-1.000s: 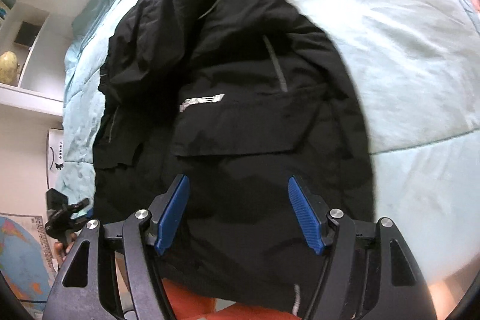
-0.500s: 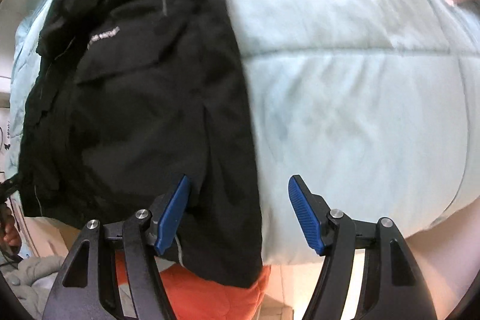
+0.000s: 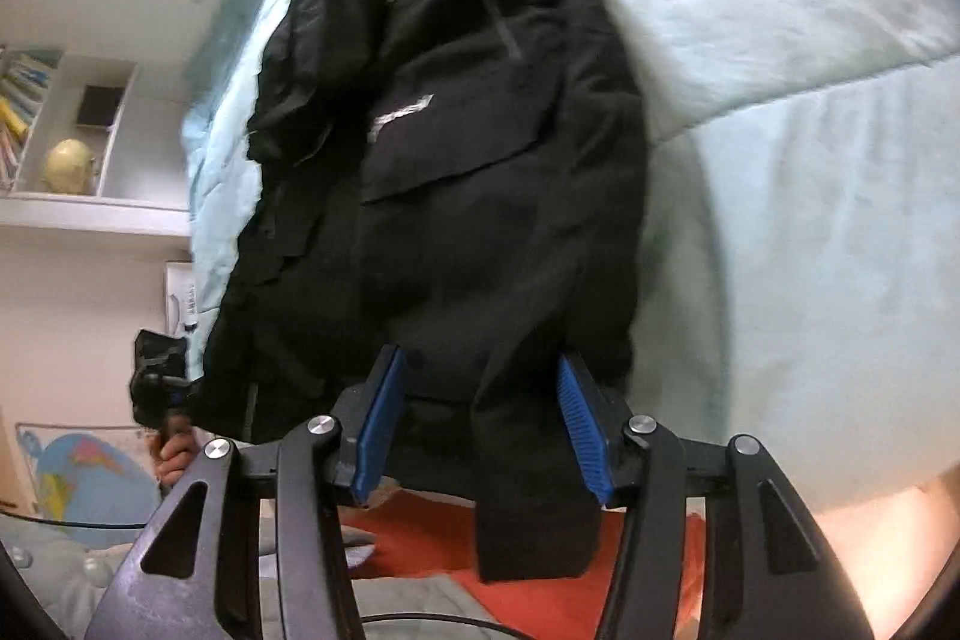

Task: Fold large clothes
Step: 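Close both tools on the hem and lift it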

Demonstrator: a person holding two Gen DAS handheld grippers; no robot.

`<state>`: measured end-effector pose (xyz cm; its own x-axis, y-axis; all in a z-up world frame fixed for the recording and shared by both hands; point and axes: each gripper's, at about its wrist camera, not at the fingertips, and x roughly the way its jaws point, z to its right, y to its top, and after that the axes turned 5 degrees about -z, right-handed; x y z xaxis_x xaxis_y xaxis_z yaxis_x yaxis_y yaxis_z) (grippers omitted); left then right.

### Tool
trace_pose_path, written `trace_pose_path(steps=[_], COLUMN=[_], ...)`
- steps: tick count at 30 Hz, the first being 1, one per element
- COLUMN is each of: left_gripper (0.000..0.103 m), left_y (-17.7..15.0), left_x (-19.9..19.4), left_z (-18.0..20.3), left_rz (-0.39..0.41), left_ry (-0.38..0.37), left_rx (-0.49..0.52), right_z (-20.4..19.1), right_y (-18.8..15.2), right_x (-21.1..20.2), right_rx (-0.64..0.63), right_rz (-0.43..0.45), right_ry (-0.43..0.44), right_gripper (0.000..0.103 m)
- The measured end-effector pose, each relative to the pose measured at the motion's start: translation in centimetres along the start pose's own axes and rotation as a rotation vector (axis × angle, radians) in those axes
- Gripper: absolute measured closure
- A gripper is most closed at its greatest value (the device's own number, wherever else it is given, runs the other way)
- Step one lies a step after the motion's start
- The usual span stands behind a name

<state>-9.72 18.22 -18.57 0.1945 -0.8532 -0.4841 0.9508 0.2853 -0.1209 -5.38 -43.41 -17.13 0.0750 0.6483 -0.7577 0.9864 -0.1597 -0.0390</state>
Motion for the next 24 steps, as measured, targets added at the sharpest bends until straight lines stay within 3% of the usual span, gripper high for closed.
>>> trace_pose_path(steps=[2, 5, 9, 11, 15, 17, 18, 19, 20, 22, 24], left_gripper=[0.047, 0.047, 0.047, 0.047, 0.045, 0.045, 0.053, 0.075, 0.08, 0.091, 0.091], left_y=[-0.4, -1.6, -2.2, -2.4, -3.0, -2.9, -3.1, -3.0, -3.0, -3.2, -3.2], left_x=[1.3, 3.3, 3.1, 2.3, 1.0, 2.4, 3.2, 4.6, 4.9, 4.6, 3.3], left_z=[-0.4, -0.8, -2.0, -2.4, -2.1, -2.3, -2.2, -1.8, -1.5, 0.1, 1.7], left_rz=[-0.034, -0.104, -0.11, -0.109, -0.12, -0.148, -0.174, -0.18, -0.184, -0.146, -0.089], left_ry=[0.075, 0.26, 0.334, 0.402, 0.415, 0.451, 0.523, 0.59, 0.613, 0.601, 0.552], left_rx=[-0.009, 0.023, -0.012, -0.024, -0.012, -0.008, 0.013, 0.049, 0.071, 0.104, 0.145], right_z=[0.1, 0.5, 2.4, 3.5, 4.6, 4.4, 4.5, 3.4, 2.4, 0.3, -0.9], right_y=[0.1, -0.4, -2.0, -2.3, -2.5, -2.3, -2.3, -2.5, -2.7, -2.9, -2.7], right_x=[1.1, 3.2, 3.9, 3.8, 2.9, 3.3, 3.2, 4.0, 4.0, 3.6, 1.7], right_rx=[-0.009, -0.024, -0.02, 0.0, -0.001, -0.02, -0.044, -0.066, -0.115, -0.159, -0.161], right_rz=[-0.037, -0.111, -0.154, -0.178, -0.197, -0.198, -0.198, -0.193, -0.172, -0.115, -0.053], right_ry=[-0.04, -0.131, -0.219, -0.233, -0.226, -0.232, -0.252, -0.275, -0.321, -0.342, -0.298], right_gripper=[0.046, 0.046, 0.045, 0.045, 0.045, 0.046, 0.049, 0.062, 0.083, 0.086, 0.087])
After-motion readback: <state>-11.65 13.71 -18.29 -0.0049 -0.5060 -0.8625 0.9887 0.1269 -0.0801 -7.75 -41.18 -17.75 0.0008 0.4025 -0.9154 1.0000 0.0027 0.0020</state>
